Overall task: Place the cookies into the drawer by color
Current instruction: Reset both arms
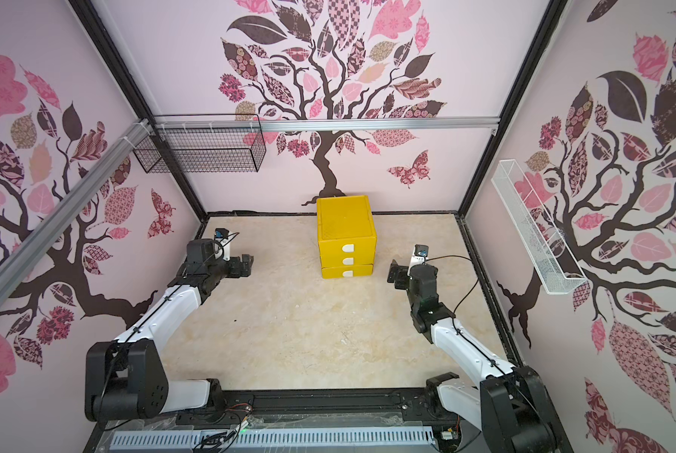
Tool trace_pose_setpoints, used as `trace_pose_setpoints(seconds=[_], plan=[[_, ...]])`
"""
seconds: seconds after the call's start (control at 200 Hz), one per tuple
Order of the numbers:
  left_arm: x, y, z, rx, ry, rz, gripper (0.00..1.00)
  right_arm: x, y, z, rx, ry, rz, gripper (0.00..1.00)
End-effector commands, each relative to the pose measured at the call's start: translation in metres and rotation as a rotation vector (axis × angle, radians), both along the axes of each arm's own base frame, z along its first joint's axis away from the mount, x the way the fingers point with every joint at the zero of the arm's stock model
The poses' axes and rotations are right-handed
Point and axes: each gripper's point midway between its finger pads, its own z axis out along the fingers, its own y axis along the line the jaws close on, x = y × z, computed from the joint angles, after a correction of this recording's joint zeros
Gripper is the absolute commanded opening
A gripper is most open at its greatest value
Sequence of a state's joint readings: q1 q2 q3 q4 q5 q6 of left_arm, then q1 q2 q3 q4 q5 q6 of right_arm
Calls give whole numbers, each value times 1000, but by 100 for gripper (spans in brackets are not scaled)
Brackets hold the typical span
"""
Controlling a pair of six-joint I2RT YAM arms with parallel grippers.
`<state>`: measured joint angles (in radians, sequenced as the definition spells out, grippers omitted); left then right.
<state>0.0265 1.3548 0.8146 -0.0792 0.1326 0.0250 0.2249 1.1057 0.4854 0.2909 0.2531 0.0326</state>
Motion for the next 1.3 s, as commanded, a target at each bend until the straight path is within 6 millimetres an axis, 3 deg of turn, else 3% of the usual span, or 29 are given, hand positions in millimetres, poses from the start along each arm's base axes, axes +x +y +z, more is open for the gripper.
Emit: trace_pose_setpoints(seconds=[0.0, 0.15, 0.355, 0.515, 0.695, 0.845, 0.945, 1.29], plan=[[10, -1, 1, -8, -121, -4, 98, 5, -13, 6, -44, -52, -7, 99], [7, -7, -18, -28, -166, -27, 98, 9, -34, -6, -71, -87, -96, 99], [3, -1, -45, -3, -178, -6, 98, 19, -39, -34, -105, -70, -124, 99], [-4, 4, -36, 23, -280, 13, 98, 23, -48, -42, -120, -111, -165, 99], [-11, 17, -45, 32, -349, 101, 98, 26, -57, -63, -85, -102, -193, 99], [-8, 27, -50, 35, -347, 163, 98, 25, -58, -64, -84, -102, -197, 99], [-1, 30, -54, 30, -315, 179, 98, 35, -58, -67, -91, -61, -198, 99], [-2, 30, -54, 31, -306, 172, 98, 35, -59, -68, -79, -52, -193, 99]])
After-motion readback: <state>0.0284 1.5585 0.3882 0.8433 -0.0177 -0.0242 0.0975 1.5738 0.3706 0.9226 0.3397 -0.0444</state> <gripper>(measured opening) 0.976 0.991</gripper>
